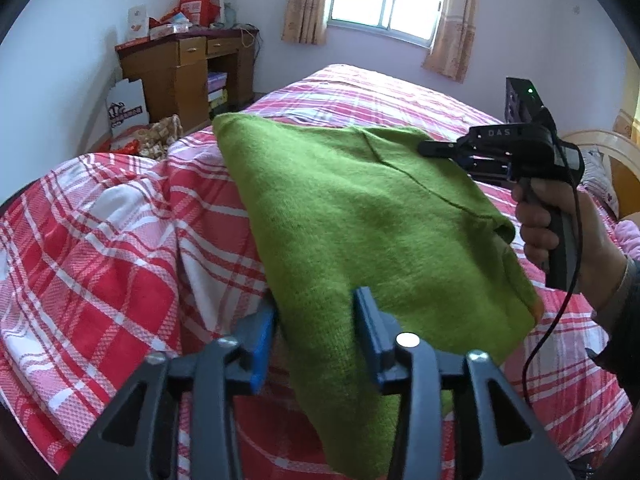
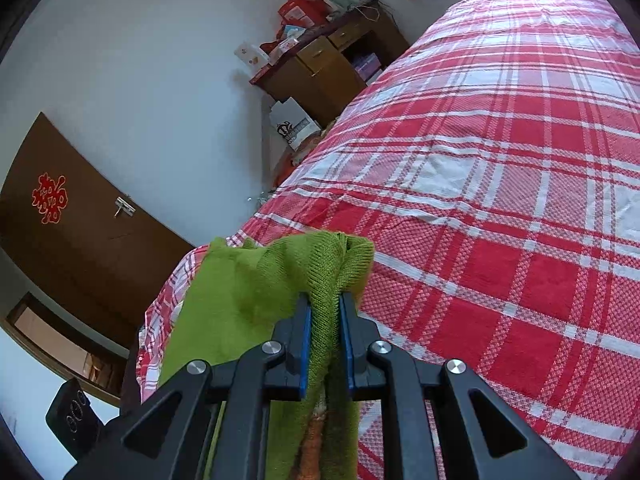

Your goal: Fold small clothes

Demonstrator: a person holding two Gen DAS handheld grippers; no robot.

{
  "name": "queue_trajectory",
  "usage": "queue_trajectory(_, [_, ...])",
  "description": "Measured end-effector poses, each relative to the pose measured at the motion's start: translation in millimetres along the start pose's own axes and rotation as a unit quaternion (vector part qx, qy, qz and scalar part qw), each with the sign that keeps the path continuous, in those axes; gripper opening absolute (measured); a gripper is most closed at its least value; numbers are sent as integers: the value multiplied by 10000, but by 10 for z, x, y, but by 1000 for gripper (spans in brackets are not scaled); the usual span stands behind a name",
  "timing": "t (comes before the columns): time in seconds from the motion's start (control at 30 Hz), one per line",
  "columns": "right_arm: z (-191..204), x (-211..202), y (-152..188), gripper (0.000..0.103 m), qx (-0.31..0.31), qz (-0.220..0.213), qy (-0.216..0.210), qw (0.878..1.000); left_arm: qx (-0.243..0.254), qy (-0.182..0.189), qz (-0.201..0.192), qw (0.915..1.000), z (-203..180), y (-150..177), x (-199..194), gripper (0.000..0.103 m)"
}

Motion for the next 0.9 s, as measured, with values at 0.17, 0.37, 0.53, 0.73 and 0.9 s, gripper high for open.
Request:
queue_trajectory(0.17, [4, -67, 40, 21, -101, -167, 386, 9991, 236, -416, -97, 9988, -6, -5, -174, 63])
queue_trajectory(0.37, [390, -592, 240, 23, -792, -833, 965, 9887, 95, -966, -335, 9947, 126, -74, -457, 80])
queue_trajectory(0.53, [727, -1012, 612, 54, -1196, -1192, 926, 9813, -87, -1048, -647, 9924, 172, -234, -685, 90])
queue_trajectory(0.73, [1015, -1280, 1050, 54, -1402, -1326, 864, 9774, -126, -1033, -1004, 9895, 155, -343, -972, 92])
queue_trajectory(0.9, [1231, -1429, 1294, 54, -1617, -1417, 914, 9723, -158, -1038, -1207, 9871, 156, -387, -1126, 95])
Point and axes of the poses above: each gripper's, at about its wrist camera, not at the fingertips, and x roughly the way its jaws point, z to its left, y to its underside, the point moved 6 cm from there along x, roughly the way its jaws point, and after that the axes turned 12 degrees about x, right-handed, at the moved point
